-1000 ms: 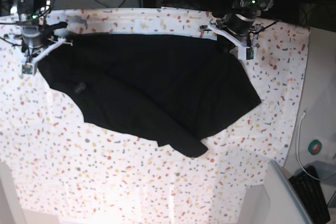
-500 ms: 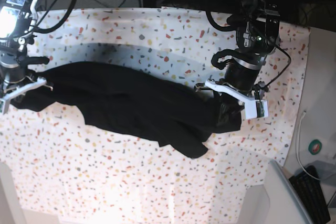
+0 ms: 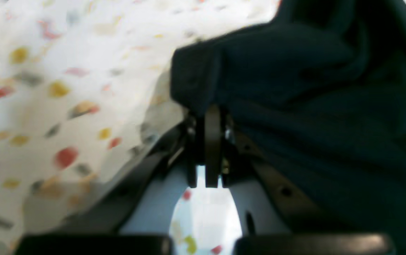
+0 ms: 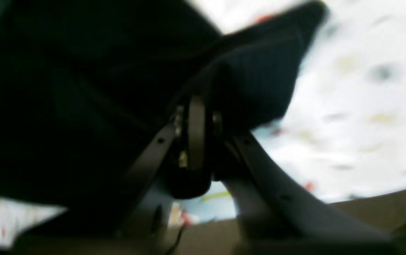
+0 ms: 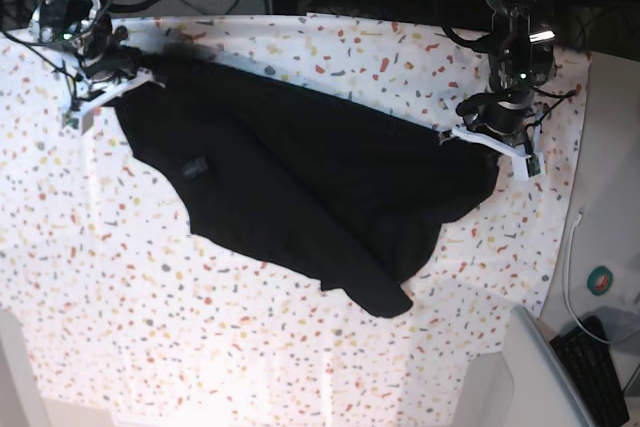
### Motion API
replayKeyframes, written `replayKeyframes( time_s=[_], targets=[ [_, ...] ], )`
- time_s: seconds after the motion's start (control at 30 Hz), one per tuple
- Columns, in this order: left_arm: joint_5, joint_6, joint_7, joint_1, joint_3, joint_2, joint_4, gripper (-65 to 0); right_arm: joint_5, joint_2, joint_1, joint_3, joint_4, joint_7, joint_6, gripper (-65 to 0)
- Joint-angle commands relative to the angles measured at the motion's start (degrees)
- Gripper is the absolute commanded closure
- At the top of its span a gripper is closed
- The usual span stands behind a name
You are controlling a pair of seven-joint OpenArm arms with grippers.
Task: Layout the t-shirt on the table in an organized manner, then fold the t-shirt properly
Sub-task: 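Lay the t-shirt down and release it with both grippers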
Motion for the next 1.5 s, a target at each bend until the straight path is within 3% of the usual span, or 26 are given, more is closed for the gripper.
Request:
replayKeyframes(
  time_s=[0.0,0.1,0.13,0.2,0.27,0.37,0.43,0.5,0.73,1.0,1.03,1.1,1.2,1.4,1.47],
  targets=[
    [-0.2,-0.6,-1.3,-0.5,-0.1,-0.5,0.8,0.0,0.2,0.3,0.5,0.3,1.9,1.4,2.2,-19.1],
    [-0.2,-0.6,-1.3,-0.9,-0.6,-0.5,0.8,0.0,0.0,0.2,-1.1,0.9,5.8,1.5,7.4,-41.1],
    [-0.2,-0.6,-1.3,-0.9,-0.6,-1.0,0.8,0.0,0.0,0.3,-1.4,1.5,7.6,1.7,8.3,-43.7],
    [-0.2,-0.6,-1.3,-1.1,0.0,-2.0,0.8,0.0,-0.1,0.7,-0.6,3.0,9.4,3.7,8.6,-43.2],
    [-0.2,-0.6,-1.2,-1.9,0.1,-2.0,0.8,0.0,-0.2,3.7,1.8,2.0,7.0,6.1,8.6,-43.4],
    [-0.2,-0.6,-1.0,-2.3,0.1,-2.0,0.8,0.0,-0.2,9.5,8.8,-3.1,-4.8,6.4,8.6,-43.2],
    [-0.2,-0.6,-1.0,-2.3,0.0,-2.0,0.9,0.0,-0.1,11.3,12.2,-4.8,-12.6,6.8,8.6,-43.2],
    [-0.2,-0.6,-1.0,-2.1,0.0,-2.0,1.0,0.0,-0.1,11.7,13.9,-5.0,-16.2,6.5,8.6,-43.2],
    [-0.2,-0.6,-1.0,-1.7,0.1,-1.8,0.9,0.0,0.2,10.0,9.1,-8.4,-8.2,6.8,8.7,-43.2],
    [-0.2,-0.6,-1.0,-1.4,0.1,-1.8,1.4,0.0,0.2,9.8,13.3,-9.8,-17.0,6.9,8.7,-42.9],
    [-0.2,-0.6,-1.0,-1.4,0.1,-1.8,1.4,0.0,0.2,9.8,13.9,-9.7,-18.4,7.0,8.7,-41.6],
    [-0.2,-0.6,-1.0,-1.6,0.1,-1.8,1.4,0.0,0.2,9.7,14.9,-9.4,-20.1,8.0,8.7,-30.9],
    [-0.2,-0.6,-1.0,-2.2,0.1,-2.0,1.3,0.0,0.2,9.9,15.0,-9.4,-19.3,10.4,8.7,0.0],
    [-0.2,-0.6,-0.9,-6.6,0.0,-2.0,1.1,0.0,0.2,9.5,12.4,-5.8,-7.8,10.0,8.7,0.0],
    [-0.2,-0.6,-0.8,-8.4,0.6,-1.8,1.1,0.0,0.2,9.5,11.9,-5.2,-2.5,7.2,8.7,0.0]
  ],
)
